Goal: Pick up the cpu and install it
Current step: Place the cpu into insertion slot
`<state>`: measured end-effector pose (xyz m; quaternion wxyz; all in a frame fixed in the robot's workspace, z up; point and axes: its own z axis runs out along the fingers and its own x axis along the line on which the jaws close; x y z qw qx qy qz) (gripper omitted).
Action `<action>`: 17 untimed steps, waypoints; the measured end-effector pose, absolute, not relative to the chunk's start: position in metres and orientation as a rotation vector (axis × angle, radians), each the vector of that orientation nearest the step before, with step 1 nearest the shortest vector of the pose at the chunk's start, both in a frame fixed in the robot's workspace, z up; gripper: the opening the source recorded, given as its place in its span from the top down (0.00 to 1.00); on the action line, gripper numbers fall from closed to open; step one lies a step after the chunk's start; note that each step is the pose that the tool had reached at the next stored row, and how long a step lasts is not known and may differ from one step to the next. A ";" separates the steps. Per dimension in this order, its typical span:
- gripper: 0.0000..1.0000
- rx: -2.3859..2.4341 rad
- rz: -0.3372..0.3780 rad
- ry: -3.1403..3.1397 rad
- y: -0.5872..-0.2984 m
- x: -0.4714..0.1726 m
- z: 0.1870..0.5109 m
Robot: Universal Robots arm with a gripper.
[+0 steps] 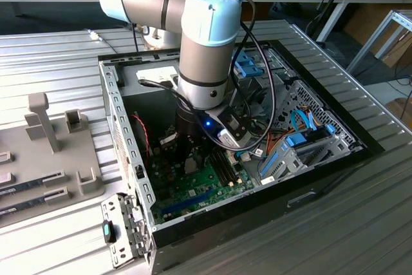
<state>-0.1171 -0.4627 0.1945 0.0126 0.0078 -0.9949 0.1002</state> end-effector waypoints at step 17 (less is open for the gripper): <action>0.46 0.032 0.296 -3.100 -0.463 -0.112 0.201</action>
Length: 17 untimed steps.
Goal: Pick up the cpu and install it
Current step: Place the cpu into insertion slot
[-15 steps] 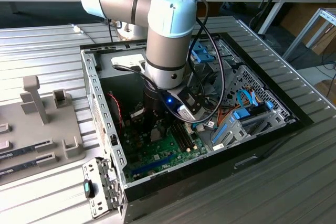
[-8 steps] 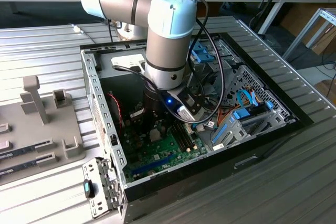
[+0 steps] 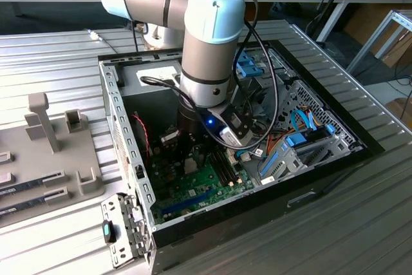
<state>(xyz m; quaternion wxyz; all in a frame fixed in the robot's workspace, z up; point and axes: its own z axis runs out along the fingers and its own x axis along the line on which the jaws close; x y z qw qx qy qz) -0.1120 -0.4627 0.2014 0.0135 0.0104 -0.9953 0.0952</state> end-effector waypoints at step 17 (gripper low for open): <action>0.55 0.042 0.143 -3.112 -0.461 -0.114 0.203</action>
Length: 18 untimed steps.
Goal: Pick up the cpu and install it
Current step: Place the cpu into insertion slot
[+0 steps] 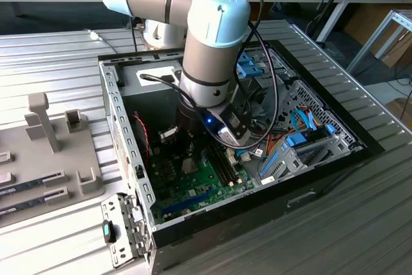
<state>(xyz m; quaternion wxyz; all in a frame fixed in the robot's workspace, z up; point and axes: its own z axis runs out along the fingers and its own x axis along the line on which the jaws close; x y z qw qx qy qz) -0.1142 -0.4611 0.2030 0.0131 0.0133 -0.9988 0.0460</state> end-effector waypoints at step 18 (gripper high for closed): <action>0.55 0.038 0.152 -3.111 -0.472 -0.117 0.208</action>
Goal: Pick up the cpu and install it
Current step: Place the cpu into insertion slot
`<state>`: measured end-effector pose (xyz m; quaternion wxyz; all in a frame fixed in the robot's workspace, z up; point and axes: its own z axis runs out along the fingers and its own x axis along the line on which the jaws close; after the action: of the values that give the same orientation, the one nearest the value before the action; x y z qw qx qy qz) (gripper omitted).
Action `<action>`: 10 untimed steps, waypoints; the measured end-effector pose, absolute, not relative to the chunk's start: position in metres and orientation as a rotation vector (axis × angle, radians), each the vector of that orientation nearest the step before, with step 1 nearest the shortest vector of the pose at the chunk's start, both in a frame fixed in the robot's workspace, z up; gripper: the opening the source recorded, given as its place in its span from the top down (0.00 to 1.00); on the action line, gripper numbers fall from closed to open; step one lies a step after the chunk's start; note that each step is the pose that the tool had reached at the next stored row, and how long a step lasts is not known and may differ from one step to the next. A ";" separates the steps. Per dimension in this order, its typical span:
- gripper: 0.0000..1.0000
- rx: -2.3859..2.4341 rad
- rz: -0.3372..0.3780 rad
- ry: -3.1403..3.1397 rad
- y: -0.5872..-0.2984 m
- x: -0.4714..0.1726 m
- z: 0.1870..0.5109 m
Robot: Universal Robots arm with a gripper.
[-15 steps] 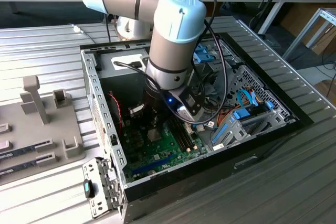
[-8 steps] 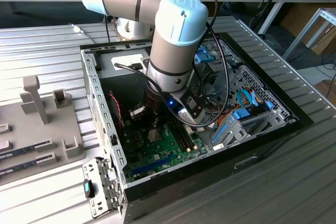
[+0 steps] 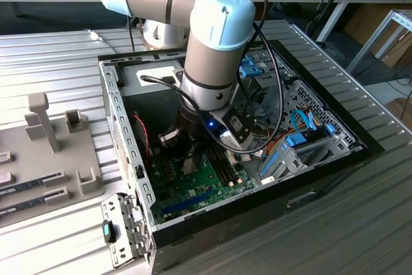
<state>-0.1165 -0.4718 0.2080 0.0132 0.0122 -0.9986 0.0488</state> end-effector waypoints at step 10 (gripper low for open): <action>0.55 0.023 0.152 -3.110 -0.475 -0.117 0.203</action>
<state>-0.1166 -0.4754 0.2029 0.0137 0.0075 -0.9987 0.0489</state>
